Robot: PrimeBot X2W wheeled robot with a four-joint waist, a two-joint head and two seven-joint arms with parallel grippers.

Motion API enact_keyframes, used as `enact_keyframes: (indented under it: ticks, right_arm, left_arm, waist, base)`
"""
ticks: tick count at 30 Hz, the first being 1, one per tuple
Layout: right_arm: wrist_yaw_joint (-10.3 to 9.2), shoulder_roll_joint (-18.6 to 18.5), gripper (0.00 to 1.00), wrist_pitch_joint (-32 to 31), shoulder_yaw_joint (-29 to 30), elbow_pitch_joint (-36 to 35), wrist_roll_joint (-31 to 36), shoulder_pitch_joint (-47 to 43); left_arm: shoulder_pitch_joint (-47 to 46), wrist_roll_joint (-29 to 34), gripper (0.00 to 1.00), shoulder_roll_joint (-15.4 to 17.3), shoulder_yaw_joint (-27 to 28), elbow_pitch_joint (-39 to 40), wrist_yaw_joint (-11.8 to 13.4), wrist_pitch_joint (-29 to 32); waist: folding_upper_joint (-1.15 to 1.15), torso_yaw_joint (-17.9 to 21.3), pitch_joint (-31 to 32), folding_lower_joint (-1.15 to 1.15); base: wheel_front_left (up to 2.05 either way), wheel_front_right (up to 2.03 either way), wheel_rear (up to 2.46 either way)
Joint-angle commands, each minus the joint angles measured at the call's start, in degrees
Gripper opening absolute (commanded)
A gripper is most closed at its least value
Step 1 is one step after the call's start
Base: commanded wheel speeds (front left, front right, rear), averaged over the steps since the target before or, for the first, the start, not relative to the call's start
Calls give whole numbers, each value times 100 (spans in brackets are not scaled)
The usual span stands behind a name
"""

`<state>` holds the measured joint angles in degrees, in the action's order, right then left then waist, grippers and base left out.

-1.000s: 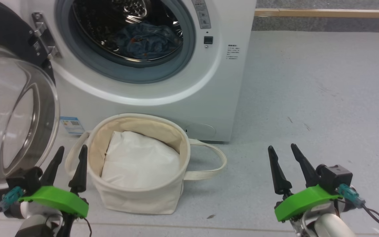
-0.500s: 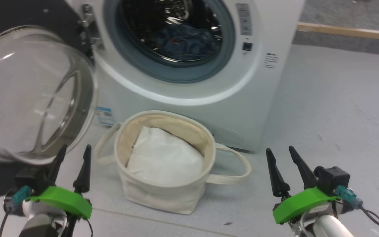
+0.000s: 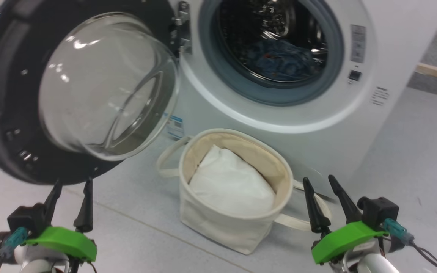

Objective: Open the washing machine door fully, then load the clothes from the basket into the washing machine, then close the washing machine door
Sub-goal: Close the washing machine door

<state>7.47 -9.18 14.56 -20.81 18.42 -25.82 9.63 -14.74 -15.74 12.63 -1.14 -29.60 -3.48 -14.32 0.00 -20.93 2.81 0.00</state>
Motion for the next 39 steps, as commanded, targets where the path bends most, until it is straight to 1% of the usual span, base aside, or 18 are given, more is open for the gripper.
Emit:
enact_keyframes:
  ticks: [1,5,15,28,33,39]
  right_arm:
    - [2,24,100,44,-88,-147,-44,42]
    - [2,27,100,44,-105,-141,-46,33]
    - [2,-45,100,44,-431,-4,-117,470]
    - [2,-80,100,44,-633,107,-201,735]
    - [2,-55,100,44,-599,118,-202,716]
    - [2,-9,100,44,-508,89,-172,646]
  left_arm:
    - [-111,37,100,148,248,224,34,-68]
    - [-42,26,100,147,318,243,4,-68]
    - [211,-5,100,126,638,580,19,-68]
    - [395,4,100,41,833,847,-33,-68]
    - [321,-54,100,-29,843,771,-91,-68]
    - [224,-39,100,-7,818,703,-143,-68]
  waist:
    - [0,-288,67,0]
    - [0,-541,80,0]
    - [0,-765,-171,0]
    - [0,-847,-360,0]
    - [0,-845,-378,0]
    - [0,-836,-373,0]
  base:
    - [0,0,0]
    - [0,0,0]
    - [0,0,0]
    - [0,0,0]
    - [0,0,0]
    - [0,0,0]
